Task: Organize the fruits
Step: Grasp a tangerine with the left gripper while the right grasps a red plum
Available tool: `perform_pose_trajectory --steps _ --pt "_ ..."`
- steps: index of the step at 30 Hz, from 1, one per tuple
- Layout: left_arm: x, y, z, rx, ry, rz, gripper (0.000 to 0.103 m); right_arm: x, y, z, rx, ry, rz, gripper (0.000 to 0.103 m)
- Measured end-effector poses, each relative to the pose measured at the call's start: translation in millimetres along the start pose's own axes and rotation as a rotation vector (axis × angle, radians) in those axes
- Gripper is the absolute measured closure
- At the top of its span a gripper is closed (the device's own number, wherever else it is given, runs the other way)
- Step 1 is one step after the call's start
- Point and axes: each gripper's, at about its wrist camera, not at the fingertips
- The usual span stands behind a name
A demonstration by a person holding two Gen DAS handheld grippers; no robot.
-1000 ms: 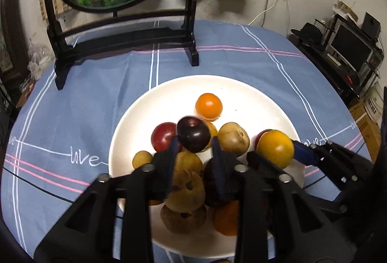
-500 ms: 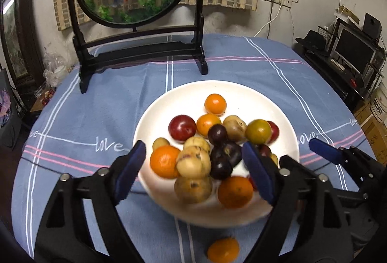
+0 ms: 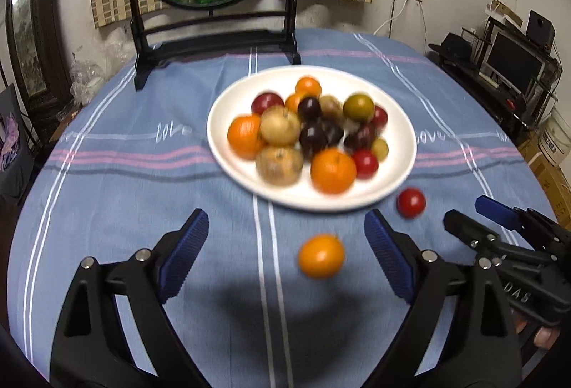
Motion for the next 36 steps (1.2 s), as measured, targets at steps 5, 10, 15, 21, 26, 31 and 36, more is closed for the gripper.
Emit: perform_pose_trajectory --steps 5,10,15,21,26,31,36 --pt "-4.9 -2.6 24.1 -0.001 0.044 0.003 0.012 0.0 -13.6 23.5 -0.044 0.039 -0.008 0.039" --pt "-12.0 -7.2 32.9 -0.013 0.071 0.005 0.012 0.9 -20.8 28.1 -0.079 0.055 -0.021 0.039" --pt "-20.6 -13.5 32.3 -0.025 0.076 0.014 0.012 0.0 -18.5 26.4 -0.064 0.051 -0.021 0.039" --pt "-33.8 -19.6 28.1 -0.052 0.074 -0.012 0.013 -3.6 -18.9 25.9 -0.066 0.065 -0.037 0.039" --pt "-51.8 -24.4 28.4 -0.085 0.124 0.002 0.056 -6.5 -18.2 25.8 -0.063 0.081 -0.039 0.039" --pt "-49.5 -23.7 29.8 -0.085 0.089 0.069 0.066 -7.9 -9.3 19.7 -0.01 0.072 -0.001 0.039" --pt "-45.7 -12.8 29.6 -0.046 0.067 0.101 0.066 -23.9 11.6 3.2 0.095 0.09 0.049 0.039"
Point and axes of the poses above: each gripper's, at about its wrist camera, not at the fingertips, and x roughly against the way its jaws point, y to its left, z to its underside, and after that the axes turned 4 degrees about -x, right-handed
